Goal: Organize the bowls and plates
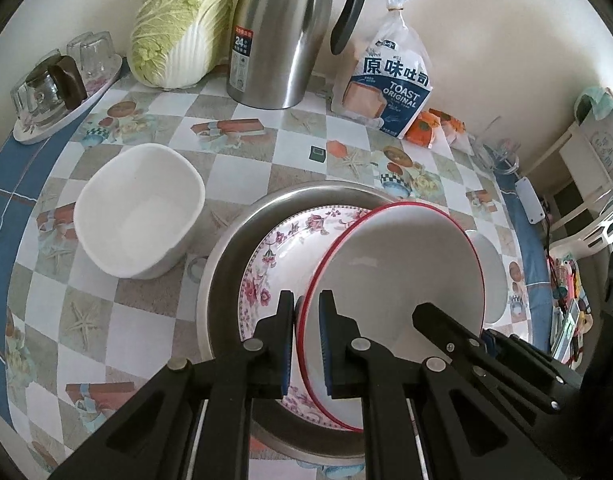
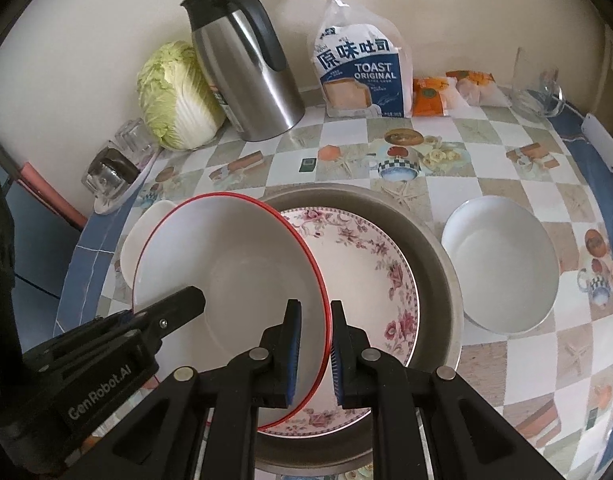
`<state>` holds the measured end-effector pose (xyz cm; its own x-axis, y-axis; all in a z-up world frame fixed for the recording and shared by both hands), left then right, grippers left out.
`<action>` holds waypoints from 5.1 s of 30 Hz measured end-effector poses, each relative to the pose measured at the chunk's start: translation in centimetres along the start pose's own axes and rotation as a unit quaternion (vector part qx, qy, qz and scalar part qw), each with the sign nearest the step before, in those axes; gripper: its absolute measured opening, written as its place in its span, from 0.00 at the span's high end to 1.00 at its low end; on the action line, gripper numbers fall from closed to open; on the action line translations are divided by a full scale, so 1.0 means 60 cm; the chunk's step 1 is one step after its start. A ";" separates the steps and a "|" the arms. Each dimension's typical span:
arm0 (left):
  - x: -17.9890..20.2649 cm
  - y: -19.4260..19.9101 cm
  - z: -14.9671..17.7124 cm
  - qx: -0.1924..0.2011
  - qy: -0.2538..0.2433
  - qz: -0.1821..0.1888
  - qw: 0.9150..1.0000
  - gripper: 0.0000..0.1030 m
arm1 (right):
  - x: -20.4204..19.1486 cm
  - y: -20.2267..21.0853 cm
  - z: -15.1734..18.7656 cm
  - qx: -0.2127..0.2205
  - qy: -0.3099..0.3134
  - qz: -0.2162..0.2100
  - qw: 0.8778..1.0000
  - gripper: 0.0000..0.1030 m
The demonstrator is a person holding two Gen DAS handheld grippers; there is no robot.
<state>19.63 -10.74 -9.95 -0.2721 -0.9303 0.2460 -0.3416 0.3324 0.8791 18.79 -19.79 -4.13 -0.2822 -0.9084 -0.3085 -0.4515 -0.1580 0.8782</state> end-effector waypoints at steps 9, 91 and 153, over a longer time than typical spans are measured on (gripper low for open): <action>0.002 -0.031 0.006 -0.022 -0.009 -0.014 1.000 0.89 | 0.018 -0.030 0.005 -0.012 -0.013 -0.006 1.000 0.86; -0.009 0.036 -0.024 -0.002 0.007 -0.029 1.000 0.55 | 0.026 0.022 -0.018 0.032 -0.032 -0.024 0.999 0.69; -0.118 0.024 0.051 0.006 0.167 -0.033 0.985 0.05 | 0.151 0.080 0.057 0.061 -0.120 0.005 0.991 0.00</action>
<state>18.31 -3.20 -11.66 0.0626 -0.9486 0.3103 -0.3596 0.2686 0.8936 11.20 -27.48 -3.97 -0.4743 -0.7887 -0.3911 -0.5430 -0.0876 0.8352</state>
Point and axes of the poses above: each gripper's, at about its wrist camera, not at the fingertips, and y roughly against the way its jaws point, x to its right, z to its underside, the point moved 10 cm from there along -y, roughly the way its jaws point, and after that the axes turned 2 degrees about -y, right-handed, at the moved point
